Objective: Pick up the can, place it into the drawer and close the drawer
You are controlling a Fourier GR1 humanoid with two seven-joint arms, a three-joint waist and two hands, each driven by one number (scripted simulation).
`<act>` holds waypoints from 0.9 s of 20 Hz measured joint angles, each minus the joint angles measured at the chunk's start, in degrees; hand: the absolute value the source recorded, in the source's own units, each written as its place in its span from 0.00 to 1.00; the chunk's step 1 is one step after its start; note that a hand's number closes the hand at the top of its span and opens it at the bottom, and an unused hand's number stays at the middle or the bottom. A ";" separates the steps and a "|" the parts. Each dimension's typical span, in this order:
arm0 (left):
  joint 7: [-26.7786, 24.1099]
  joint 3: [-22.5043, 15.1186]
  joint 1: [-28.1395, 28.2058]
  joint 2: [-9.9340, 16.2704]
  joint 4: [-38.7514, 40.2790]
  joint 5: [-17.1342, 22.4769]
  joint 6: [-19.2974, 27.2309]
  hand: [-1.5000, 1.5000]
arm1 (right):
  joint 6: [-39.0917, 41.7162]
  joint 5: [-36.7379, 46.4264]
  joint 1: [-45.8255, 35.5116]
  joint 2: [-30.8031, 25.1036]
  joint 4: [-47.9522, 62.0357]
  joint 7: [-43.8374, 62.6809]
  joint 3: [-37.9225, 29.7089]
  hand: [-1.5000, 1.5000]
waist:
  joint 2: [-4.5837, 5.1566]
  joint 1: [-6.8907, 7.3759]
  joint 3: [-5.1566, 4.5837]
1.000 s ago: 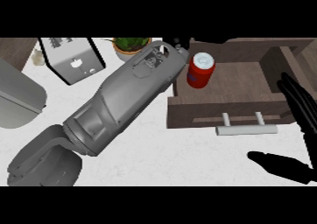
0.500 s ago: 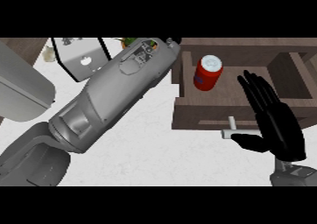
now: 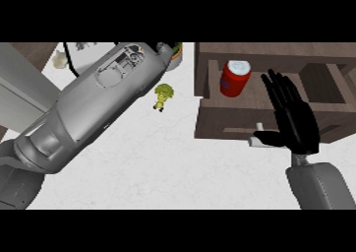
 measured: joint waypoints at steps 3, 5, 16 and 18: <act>1.62 -0.26 1.64 1.96 -3.58 -0.73 0.13 0.00 | -3.51 1.79 -3.53 -0.05 6.08 -0.92 -1.40 0.00 | -0.22 0.51 -0.35; 2.94 -0.10 2.00 3.82 -5.21 -1.02 -0.65 0.00 | -5.27 2.95 -6.11 0.00 9.71 -0.97 -2.19 0.00 | -0.19 0.54 -0.40; 8.18 -0.32 8.48 10.65 -16.14 -2.12 -1.59 0.00 | -16.77 6.93 -18.61 -0.45 29.34 -1.79 -7.73 0.00 | 0.10 1.89 -0.34; 8.55 -0.26 9.68 11.27 -17.43 -2.53 -1.49 0.00 | -18.49 7.22 -21.68 -0.16 33.54 -1.60 -8.70 0.00 | 0.47 1.78 -0.08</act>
